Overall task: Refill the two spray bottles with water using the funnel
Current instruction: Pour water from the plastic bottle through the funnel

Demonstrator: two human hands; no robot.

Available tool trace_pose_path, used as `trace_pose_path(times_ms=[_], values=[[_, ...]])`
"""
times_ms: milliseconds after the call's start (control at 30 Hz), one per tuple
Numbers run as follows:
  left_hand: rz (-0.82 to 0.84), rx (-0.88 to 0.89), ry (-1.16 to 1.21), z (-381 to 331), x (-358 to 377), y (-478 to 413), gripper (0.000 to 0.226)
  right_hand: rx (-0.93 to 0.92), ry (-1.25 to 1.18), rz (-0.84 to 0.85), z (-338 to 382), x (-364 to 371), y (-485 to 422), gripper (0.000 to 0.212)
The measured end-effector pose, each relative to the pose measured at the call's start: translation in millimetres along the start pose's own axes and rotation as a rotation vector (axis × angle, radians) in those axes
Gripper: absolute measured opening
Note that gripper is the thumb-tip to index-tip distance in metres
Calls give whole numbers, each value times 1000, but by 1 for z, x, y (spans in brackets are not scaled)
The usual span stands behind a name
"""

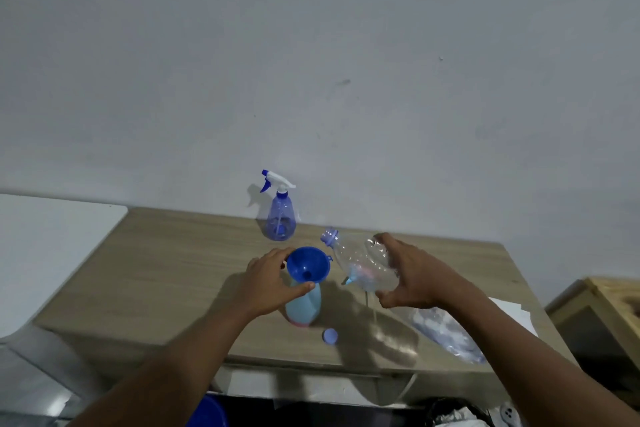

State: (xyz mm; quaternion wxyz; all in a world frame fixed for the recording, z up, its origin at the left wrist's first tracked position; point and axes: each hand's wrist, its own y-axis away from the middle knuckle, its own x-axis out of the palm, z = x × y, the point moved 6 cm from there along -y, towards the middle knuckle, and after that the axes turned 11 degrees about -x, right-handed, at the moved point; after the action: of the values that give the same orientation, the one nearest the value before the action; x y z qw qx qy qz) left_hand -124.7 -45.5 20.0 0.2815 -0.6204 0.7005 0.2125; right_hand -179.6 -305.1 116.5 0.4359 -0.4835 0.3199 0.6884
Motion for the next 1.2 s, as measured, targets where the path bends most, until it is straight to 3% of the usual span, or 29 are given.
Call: trace_pose_path(times_ms=[167, 567, 833, 1200], values=[[4, 42, -3, -2, 1, -1, 55, 12, 92, 161, 5, 4, -2, 108], [-3, 68, -38, -1, 1, -4, 45, 56, 198, 247, 6, 12, -14, 109], [-55, 50, 8, -5, -1, -1, 59, 65, 218, 266, 6, 13, -15, 108], [-67, 60, 19, -5, -2, -4, 59, 73, 215, 278, 6, 10, -12, 107]])
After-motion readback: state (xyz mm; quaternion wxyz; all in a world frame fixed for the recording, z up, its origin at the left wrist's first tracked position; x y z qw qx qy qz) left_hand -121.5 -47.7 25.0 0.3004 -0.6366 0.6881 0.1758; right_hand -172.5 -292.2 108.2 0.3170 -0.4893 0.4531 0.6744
